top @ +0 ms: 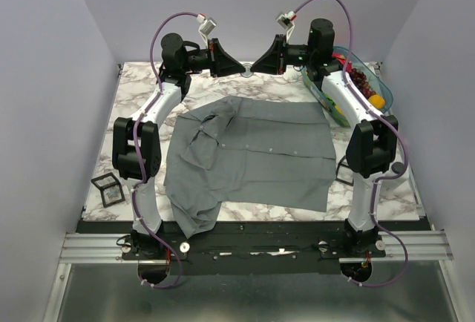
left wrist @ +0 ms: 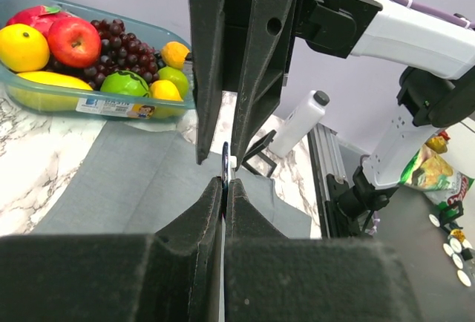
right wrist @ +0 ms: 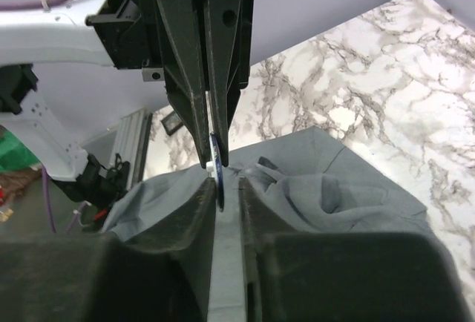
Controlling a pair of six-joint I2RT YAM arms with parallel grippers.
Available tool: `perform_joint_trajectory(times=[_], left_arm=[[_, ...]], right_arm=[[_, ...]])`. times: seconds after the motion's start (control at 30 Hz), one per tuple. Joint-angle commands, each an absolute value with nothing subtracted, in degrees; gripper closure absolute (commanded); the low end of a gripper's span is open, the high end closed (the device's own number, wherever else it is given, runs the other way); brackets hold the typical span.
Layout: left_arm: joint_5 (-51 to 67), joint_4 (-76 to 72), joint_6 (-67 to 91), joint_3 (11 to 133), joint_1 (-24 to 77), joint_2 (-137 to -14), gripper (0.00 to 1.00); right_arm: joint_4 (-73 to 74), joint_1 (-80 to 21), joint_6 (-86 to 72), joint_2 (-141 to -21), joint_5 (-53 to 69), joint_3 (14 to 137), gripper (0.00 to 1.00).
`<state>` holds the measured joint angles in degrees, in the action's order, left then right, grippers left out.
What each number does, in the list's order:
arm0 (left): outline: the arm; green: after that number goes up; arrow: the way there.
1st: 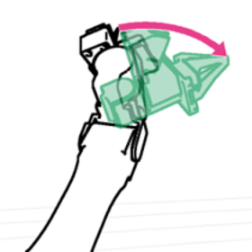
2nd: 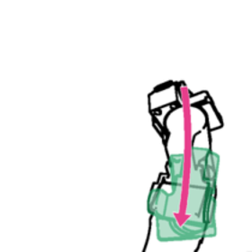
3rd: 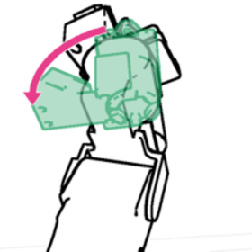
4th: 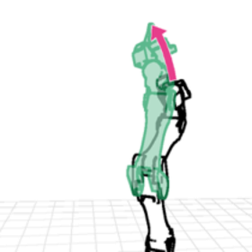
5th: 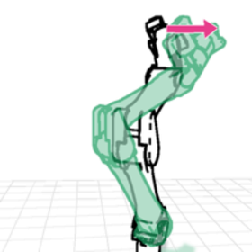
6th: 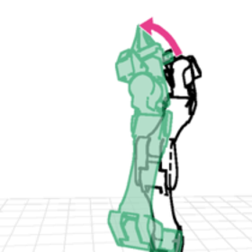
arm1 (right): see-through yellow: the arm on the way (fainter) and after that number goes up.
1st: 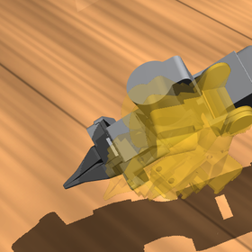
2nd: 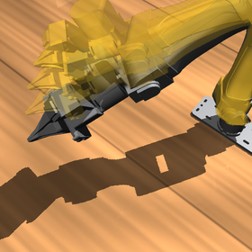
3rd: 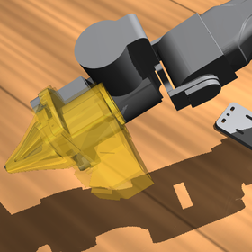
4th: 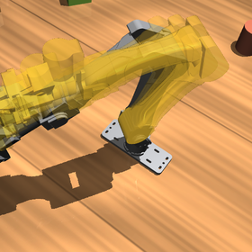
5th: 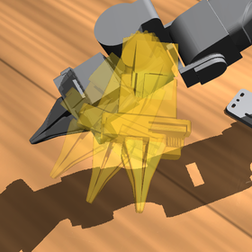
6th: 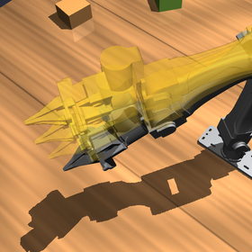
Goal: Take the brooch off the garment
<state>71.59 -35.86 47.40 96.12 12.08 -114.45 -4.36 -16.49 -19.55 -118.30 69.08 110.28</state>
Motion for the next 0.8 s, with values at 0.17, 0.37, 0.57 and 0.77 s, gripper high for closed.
perform_joint_trajectory(times=[0.17, 0.37, 0.57, 0.77], left_arm=[[67.68, -19.21, 35.7, 98.96, 12.57, -113.47, 0.74], [59.18, 4.24, 14.54, 97.65, 11.95, -110.48, 0.6], [57.66, 18.25, -2.34, 93.96, 12.39, -111.61, 0.6], [53.27, 29.77, -10.19, 95.89, 13.1, -117.59, 0.63]], right_arm=[[-1.85, -16.53, -17.76, -116.64, 67.5, 107.67, 1.0], [17.89, -10.21, -1.1, -108.12, 60.66, 104.77, 0.99], [53.31, -7.56, 39.87, -99.85, 50.12, 102.4, 1.0], [71.27, -7.12, 56.85, -89.33, 38.77, 88.11, 1.0]])
